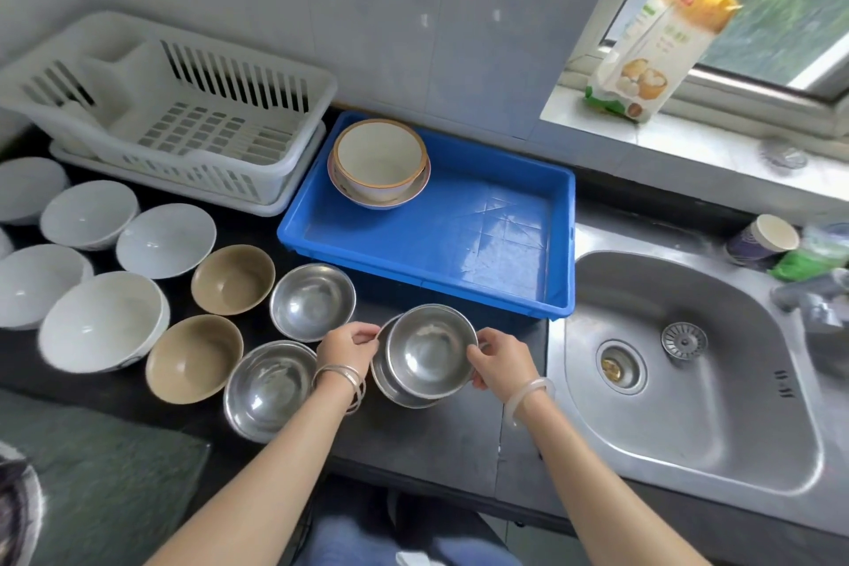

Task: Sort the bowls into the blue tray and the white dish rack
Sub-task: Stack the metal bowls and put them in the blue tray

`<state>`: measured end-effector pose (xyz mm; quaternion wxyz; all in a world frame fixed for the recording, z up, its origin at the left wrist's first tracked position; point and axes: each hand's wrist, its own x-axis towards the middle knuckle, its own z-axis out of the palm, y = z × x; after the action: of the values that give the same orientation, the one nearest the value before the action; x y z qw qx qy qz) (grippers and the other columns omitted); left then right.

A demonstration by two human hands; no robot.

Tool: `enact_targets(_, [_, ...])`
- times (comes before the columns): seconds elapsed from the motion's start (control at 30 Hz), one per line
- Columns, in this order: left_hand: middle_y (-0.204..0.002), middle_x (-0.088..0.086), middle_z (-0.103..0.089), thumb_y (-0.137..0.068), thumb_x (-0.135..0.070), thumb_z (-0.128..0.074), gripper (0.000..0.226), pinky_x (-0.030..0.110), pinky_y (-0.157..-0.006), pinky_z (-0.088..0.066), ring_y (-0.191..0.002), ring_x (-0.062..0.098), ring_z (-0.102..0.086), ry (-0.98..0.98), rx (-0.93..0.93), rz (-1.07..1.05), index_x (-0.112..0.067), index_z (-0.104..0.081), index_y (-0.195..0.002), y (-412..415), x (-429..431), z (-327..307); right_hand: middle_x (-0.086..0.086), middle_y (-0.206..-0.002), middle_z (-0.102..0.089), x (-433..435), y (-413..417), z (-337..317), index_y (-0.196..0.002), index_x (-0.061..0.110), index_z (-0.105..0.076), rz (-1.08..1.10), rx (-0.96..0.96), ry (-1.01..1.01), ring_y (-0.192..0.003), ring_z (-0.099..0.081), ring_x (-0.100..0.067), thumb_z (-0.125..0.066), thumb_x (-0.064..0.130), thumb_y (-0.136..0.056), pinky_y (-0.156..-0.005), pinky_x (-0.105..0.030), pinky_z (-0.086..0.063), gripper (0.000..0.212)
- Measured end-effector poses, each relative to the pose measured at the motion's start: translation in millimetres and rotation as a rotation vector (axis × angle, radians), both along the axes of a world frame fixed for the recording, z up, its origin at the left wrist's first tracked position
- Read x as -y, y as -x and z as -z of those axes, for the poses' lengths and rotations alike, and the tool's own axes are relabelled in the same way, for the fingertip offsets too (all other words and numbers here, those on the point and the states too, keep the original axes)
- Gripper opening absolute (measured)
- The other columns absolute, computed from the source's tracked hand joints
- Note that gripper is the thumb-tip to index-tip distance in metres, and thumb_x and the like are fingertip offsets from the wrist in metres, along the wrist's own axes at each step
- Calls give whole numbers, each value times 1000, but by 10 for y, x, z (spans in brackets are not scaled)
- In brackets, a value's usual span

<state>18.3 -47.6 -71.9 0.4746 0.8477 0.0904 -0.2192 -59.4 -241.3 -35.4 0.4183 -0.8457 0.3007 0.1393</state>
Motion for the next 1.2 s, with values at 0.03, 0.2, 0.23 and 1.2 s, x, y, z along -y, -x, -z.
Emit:
enact_targets(0.03, [-96,4,-72,-81,-8,-64,18,22,-82,-45,-84,9,-61,16,-15,-2,-14,-71,-96,4,-1,7,4,-52,-62,-12,-5,17,-83,15,-61,-9,-5,2,-40,-57,-3,-50,17,-86,-52,-15,-47,11])
enact_targets(0.2, [-103,15,-67,-86,-3,-57,23,29,-78,-53,-85,17,-64,287,-240,-167,-5,-66,-107,22,-22,36,2,-54,-64,-92,-27,120,-85,17,-57,-24,-31,-7,-46,-60,-9,-52,18,-86,-65,-27,-55,6])
enact_targets(0.23, [-102,14,-67,-87,-4,-56,23,26,-73,-52,-82,14,-63,320,-265,-184,-3,-65,-108,30,-21,35,1,-55,-64,-102,-28,143,-85,17,-56,-20,-33,-13,-47,-60,-9,-53,18,-85,-64,-27,-55,3])
enact_targets(1.2, [-96,8,-62,-88,-5,-58,24,21,-62,-56,-87,19,-60,507,-234,-136,-2,-60,-111,-518,408,-587,-2,-76,-59,317,-445,-49,-90,18,-67,449,218,-542,-47,-58,-13,-62,24,-88,-50,-21,-54,8])
